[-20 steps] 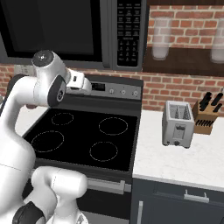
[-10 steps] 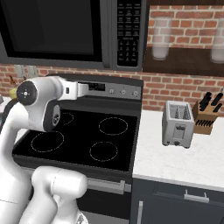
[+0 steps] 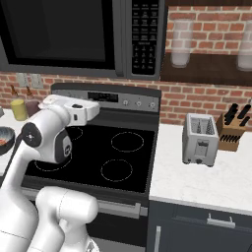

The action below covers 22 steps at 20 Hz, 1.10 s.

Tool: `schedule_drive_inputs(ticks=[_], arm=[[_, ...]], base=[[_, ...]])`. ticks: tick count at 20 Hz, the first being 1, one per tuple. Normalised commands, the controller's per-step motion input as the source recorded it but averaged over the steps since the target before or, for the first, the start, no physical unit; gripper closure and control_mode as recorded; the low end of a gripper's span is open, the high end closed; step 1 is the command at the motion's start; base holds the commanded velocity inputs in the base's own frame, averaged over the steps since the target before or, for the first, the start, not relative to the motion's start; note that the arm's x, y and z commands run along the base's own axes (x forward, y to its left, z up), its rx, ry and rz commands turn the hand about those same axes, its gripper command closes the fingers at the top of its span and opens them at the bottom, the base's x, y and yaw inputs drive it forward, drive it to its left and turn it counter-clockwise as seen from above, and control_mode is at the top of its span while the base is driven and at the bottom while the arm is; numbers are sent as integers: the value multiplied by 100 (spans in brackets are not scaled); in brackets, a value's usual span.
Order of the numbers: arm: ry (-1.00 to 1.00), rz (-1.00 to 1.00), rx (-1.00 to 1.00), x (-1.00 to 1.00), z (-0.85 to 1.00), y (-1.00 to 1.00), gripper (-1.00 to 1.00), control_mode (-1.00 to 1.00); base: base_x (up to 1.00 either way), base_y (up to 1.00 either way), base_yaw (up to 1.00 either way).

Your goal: Open the microwave, place the bowl with waffle inside the microwave, then close the microwave door and turn it on.

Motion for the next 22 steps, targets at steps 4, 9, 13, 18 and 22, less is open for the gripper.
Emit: schedule_drive_inputs(ticks=[4,9,13,18,22], arm=[[-5,-2,11,0,3,-10,-100,-100],[0,0,19,0,15,-19,-100,-100],[0,0,22,0,40,-18,-100,-100],[1,0,23,0,68,-14,-100,-100],[4,0,25,-13,61,-17,-100,-100]], base=[[0,0,0],[0,0,0],[0,0,0],[0,0,0],[0,0,0]])
